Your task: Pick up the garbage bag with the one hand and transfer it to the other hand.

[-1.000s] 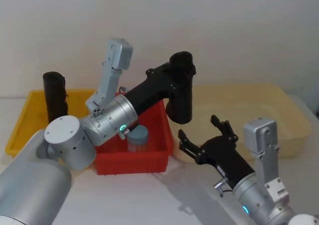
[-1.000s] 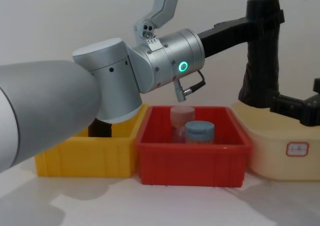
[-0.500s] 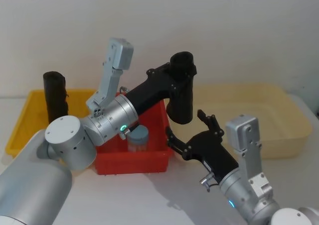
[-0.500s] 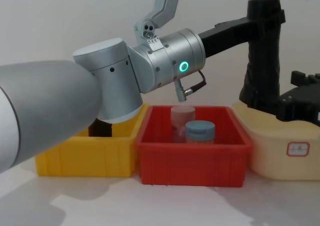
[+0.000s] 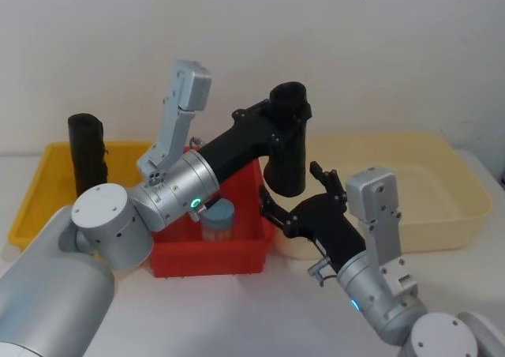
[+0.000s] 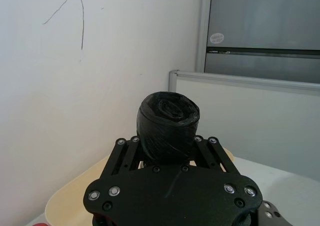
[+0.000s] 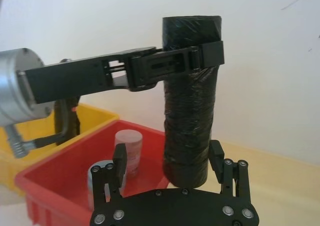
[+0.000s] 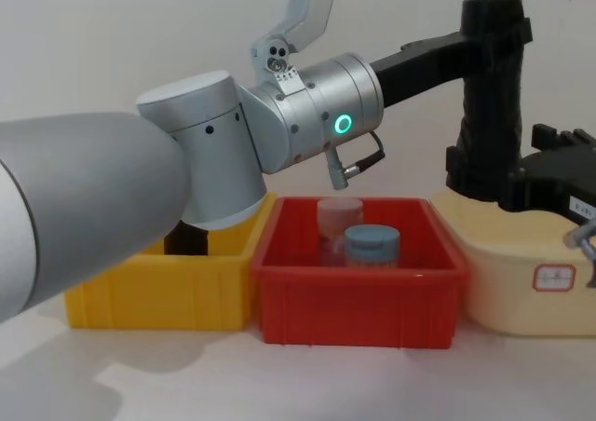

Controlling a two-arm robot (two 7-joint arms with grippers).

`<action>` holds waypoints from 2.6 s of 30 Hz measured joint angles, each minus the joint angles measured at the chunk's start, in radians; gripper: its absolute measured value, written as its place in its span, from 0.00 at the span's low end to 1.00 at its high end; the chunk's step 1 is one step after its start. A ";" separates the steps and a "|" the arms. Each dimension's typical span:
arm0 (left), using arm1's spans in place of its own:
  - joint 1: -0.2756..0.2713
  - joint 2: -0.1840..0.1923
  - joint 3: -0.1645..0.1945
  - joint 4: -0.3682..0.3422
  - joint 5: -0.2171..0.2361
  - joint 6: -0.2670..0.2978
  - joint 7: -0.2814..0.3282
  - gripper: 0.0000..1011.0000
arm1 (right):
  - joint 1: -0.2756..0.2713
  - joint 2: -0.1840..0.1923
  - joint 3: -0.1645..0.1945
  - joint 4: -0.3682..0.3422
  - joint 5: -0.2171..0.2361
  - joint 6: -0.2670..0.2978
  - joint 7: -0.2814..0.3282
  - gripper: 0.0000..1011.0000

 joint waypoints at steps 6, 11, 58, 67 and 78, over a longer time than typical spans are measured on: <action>0.000 0.000 0.000 0.000 0.000 0.000 0.000 0.38 | 0.026 -0.017 0.004 0.032 -0.014 -0.002 -0.012 0.99; 0.000 0.000 0.000 0.000 0.000 0.000 0.000 0.38 | 0.049 -0.031 0.008 0.062 -0.025 -0.004 -0.019 0.99; 0.000 0.000 0.000 0.000 0.000 0.000 0.000 0.46 | 0.159 -0.102 0.011 0.162 -0.073 0.122 -0.018 0.53; 0.000 0.000 0.000 0.000 0.000 0.000 0.000 0.73 | 0.162 -0.104 0.011 0.164 -0.074 0.128 -0.018 0.53; 0.000 0.000 0.000 0.000 0.000 0.000 0.000 0.99 | 0.162 -0.110 0.021 0.166 -0.071 0.127 -0.017 0.53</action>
